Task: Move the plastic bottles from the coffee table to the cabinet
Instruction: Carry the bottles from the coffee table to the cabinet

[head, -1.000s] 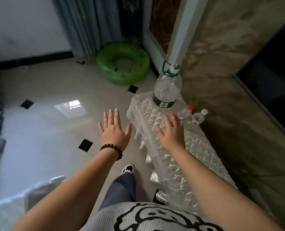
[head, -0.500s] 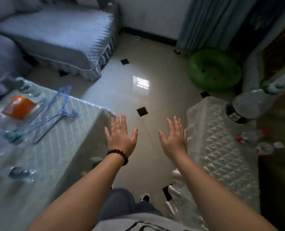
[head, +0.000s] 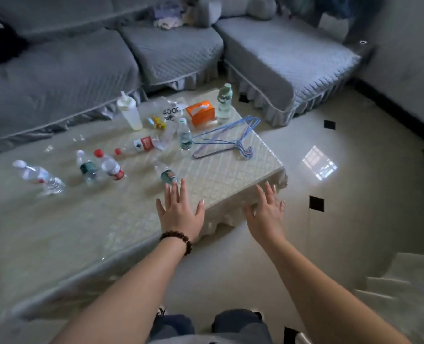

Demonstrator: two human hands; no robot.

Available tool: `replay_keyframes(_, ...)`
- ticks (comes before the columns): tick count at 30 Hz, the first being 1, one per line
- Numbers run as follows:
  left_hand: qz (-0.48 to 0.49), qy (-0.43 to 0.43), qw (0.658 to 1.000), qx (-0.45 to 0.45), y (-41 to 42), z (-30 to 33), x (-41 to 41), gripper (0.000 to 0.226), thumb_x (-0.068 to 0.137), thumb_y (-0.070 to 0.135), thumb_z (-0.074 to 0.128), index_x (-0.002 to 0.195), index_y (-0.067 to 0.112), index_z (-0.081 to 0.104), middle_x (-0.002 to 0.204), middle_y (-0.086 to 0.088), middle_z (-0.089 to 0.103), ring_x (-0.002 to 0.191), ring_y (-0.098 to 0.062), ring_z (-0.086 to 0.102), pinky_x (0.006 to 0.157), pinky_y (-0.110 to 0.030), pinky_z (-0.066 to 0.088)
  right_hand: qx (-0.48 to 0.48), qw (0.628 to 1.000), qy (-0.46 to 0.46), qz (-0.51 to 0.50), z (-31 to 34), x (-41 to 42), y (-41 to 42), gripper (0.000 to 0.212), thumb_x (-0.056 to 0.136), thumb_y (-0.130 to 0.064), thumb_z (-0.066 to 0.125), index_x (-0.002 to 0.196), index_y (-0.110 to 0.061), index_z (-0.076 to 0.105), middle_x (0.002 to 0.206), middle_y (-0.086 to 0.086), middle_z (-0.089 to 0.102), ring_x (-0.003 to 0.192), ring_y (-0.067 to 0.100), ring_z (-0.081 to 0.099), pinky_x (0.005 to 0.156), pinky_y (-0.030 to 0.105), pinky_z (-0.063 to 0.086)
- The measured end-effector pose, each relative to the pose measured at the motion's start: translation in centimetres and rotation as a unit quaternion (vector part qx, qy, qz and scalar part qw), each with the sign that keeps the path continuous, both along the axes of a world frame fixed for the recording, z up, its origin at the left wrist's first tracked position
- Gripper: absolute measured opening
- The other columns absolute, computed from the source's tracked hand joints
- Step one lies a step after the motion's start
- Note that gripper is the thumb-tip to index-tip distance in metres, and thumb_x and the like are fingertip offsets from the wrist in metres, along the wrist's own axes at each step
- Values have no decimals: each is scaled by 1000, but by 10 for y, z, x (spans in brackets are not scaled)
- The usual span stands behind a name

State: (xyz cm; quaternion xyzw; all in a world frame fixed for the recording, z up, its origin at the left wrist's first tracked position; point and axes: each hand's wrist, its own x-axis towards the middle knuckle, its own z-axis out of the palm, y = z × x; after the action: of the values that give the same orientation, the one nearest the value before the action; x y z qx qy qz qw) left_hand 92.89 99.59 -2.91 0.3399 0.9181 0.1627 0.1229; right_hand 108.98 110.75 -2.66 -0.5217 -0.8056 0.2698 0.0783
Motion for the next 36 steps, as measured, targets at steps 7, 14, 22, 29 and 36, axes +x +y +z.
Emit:
replay_keyframes(7,102,1,995,-23,-115,-4,-121,75,94,54,36,153,22,2,161,-4,6,148,-21,-1,117,-49,0,-7,994,-9,108,-5,-142,-84,61,97,-44,42,150,-22,23,162,3,7,149,19,-2,119,45,-1)
replay_keyframes(14,166,-12,986,-25,-190,-13,-203,76,93,54,39,153,20,5,161,-5,8,148,-22,0,117,-49,2,-5,986,-12,167,-13,-245,-138,61,98,-45,38,151,-23,18,162,1,1,149,17,-7,119,44,-2)
replay_keyframes(22,183,-35,982,-21,-190,-30,-249,77,93,55,38,153,20,4,161,-5,7,148,-21,0,118,-49,3,6,981,-33,190,-25,-297,-131,59,97,-45,40,150,-24,22,162,-1,5,149,16,-6,118,41,-4)
replay_keyframes(29,171,-61,983,-18,-131,-56,-301,78,93,54,42,153,21,4,161,-4,7,148,-20,1,118,-47,4,-24,984,-45,171,-60,-338,-73,59,97,-39,43,150,-22,23,162,2,8,149,17,-3,120,45,2)
replay_keyframes(36,197,-116,973,1,-67,-111,-363,91,84,59,55,152,23,7,160,-5,13,147,-18,10,117,-46,18,-52,979,-68,186,-115,-389,-10,60,98,-40,41,151,-21,19,162,2,6,149,17,-4,120,40,-2)
